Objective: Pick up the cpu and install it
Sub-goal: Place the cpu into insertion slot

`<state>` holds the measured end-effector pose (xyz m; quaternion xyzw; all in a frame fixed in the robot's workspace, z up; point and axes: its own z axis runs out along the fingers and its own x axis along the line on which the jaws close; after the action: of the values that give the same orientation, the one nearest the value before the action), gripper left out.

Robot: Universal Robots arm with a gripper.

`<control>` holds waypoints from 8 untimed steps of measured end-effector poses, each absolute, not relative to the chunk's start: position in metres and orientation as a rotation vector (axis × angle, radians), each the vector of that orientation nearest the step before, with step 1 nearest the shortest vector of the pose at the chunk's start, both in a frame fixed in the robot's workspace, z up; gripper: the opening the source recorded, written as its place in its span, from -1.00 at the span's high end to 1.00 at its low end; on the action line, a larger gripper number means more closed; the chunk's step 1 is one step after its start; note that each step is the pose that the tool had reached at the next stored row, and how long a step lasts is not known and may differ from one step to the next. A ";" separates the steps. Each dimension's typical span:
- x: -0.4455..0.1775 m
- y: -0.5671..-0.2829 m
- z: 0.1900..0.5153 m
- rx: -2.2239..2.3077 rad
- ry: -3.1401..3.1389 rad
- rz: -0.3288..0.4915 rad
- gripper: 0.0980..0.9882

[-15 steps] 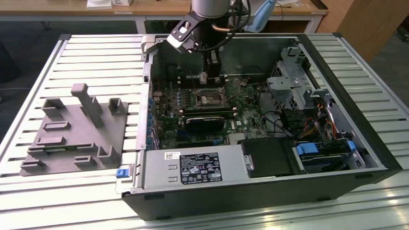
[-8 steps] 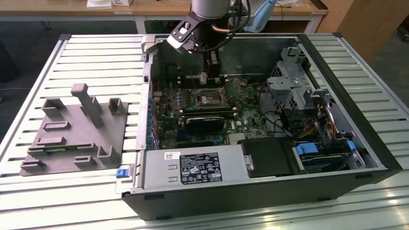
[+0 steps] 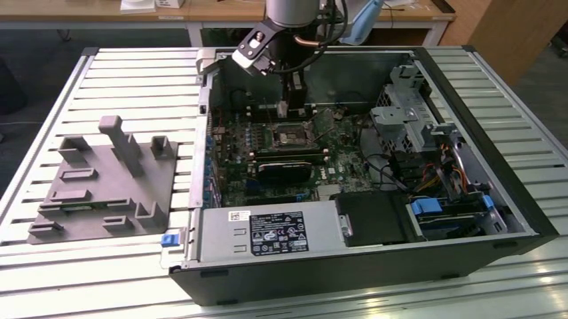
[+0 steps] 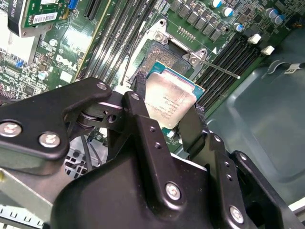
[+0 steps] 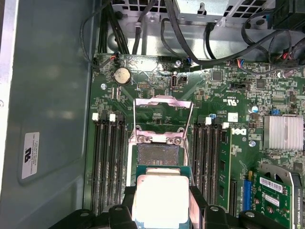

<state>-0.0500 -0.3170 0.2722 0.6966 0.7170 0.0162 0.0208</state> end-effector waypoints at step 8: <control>-0.050 -0.317 0.270 2.160 2.223 0.050 0.04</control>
<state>-0.0500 -0.3170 0.2705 0.6966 0.7170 0.0162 0.0208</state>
